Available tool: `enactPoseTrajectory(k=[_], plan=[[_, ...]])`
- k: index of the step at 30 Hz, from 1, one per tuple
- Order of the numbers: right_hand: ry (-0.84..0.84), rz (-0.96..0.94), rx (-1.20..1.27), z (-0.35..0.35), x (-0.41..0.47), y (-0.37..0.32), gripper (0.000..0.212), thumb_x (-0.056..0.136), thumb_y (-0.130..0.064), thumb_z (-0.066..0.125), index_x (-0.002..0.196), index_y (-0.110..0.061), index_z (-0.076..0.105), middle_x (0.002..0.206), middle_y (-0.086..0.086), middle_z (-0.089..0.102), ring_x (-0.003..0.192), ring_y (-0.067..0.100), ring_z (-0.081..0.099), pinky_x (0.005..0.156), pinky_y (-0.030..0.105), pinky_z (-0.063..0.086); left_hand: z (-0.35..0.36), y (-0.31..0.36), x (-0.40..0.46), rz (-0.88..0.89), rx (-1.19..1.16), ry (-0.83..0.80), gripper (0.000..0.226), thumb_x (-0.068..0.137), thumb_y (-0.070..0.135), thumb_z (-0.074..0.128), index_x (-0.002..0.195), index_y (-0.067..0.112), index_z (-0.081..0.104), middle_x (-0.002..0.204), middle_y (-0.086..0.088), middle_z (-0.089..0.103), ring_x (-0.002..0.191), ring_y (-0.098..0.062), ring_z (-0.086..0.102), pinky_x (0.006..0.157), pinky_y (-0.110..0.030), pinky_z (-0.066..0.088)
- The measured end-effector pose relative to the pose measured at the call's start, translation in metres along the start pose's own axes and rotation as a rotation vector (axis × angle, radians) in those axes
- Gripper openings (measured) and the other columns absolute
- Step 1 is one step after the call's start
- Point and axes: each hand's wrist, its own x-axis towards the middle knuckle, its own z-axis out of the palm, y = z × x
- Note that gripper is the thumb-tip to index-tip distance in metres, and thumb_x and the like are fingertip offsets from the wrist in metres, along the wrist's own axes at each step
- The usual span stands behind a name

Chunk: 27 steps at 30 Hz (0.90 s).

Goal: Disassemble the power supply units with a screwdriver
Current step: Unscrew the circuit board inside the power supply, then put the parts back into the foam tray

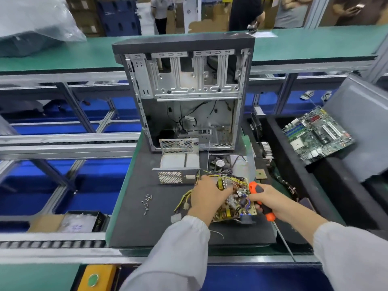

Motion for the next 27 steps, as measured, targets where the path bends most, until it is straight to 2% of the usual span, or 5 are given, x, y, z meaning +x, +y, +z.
enactPoseTrajectory(k=[7, 12, 17, 20, 27], plan=[[-0.030, 0.075, -0.152, -0.009, 0.020, 0.013, 0.029, 0.085, 0.003, 0.059, 0.071, -0.010, 0.038, 0.045, 0.004, 0.044, 0.037, 0.014, 0.040, 0.038, 0.022, 0.034, -0.015, -0.051, 0.022, 0.193, 0.033, 0.177, 0.028, 0.095, 0.048, 0.051, 0.101, 0.021, 0.055, 0.095, 0.006, 0.059, 0.091, -0.016, 0.057, 0.067, -0.031, 0.043], [0.009, 0.117, -0.403, -0.007, 0.022, -0.001, 0.035, 0.078, -0.001, 0.068, 0.069, -0.012, 0.036, 0.050, 0.007, 0.050, 0.046, 0.020, 0.048, 0.039, 0.024, 0.037, -0.018, -0.085, 0.027, 0.101, 0.208, -0.074, 0.040, 0.093, 0.030, 0.060, 0.129, 0.016, 0.049, 0.122, -0.003, 0.053, 0.116, -0.023, 0.051, 0.099, -0.039, 0.041], [0.321, -0.248, -0.783, 0.005, 0.018, -0.016, 0.026, 0.077, -0.009, 0.066, 0.103, -0.007, 0.061, 0.096, 0.012, 0.062, 0.086, 0.028, 0.059, 0.070, 0.032, 0.047, -0.017, -0.089, 0.021, 0.316, 0.027, 0.058, 0.020, 0.094, 0.008, 0.052, 0.108, 0.011, 0.067, 0.090, 0.002, 0.056, 0.089, -0.023, 0.059, 0.084, -0.032, 0.046], [0.087, -0.442, -0.757, 0.009, 0.017, -0.031, 0.061, 0.077, -0.008, 0.064, 0.134, -0.024, 0.051, 0.129, 0.001, 0.054, 0.105, 0.014, 0.057, 0.082, 0.021, 0.043, -0.026, -0.095, 0.021, 0.434, -0.092, 0.148, 0.022, 0.096, 0.005, 0.054, 0.114, 0.008, 0.068, 0.089, 0.005, 0.053, 0.087, -0.018, 0.055, 0.080, -0.026, 0.043], [-0.135, -0.352, -0.986, 0.011, 0.028, -0.032, 0.071, 0.081, -0.015, 0.064, 0.145, -0.030, 0.038, 0.130, 0.001, 0.056, 0.061, -0.007, 0.040, 0.044, 0.002, 0.033, -0.020, -0.121, 0.023, 0.449, 0.334, 0.003, 0.032, 0.102, 0.032, 0.046, 0.130, 0.028, 0.061, 0.114, 0.000, 0.057, 0.110, -0.019, 0.049, 0.093, -0.031, 0.036]])
